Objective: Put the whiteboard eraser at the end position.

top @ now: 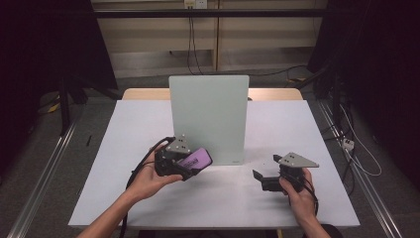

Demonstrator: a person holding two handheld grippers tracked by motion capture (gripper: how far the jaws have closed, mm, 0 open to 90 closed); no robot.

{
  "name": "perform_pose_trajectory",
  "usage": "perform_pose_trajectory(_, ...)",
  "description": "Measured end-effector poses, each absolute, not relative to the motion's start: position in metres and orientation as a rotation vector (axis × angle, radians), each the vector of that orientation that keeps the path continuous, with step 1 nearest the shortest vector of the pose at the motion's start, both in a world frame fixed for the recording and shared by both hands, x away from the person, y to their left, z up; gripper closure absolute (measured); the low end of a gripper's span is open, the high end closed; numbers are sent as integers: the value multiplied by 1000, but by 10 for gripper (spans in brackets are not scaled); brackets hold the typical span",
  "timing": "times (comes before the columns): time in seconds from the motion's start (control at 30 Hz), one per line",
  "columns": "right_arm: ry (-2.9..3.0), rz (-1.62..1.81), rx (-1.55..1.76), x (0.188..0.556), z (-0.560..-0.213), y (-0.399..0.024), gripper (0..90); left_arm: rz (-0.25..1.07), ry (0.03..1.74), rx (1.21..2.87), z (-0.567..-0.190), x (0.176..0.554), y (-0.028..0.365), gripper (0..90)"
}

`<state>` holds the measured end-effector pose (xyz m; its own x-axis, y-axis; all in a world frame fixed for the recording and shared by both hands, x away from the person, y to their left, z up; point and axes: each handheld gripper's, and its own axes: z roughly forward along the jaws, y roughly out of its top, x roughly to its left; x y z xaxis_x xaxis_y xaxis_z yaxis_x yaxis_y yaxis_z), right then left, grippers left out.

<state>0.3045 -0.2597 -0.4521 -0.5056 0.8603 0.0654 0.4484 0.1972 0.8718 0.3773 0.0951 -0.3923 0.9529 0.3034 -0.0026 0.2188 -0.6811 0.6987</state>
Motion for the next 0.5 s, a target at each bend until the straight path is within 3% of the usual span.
perform_pose_trajectory(0.5, 2038, 1265, 1221, 305, -452, -262, 48, 105, 338, 2401, -395, 371, 77, 409)
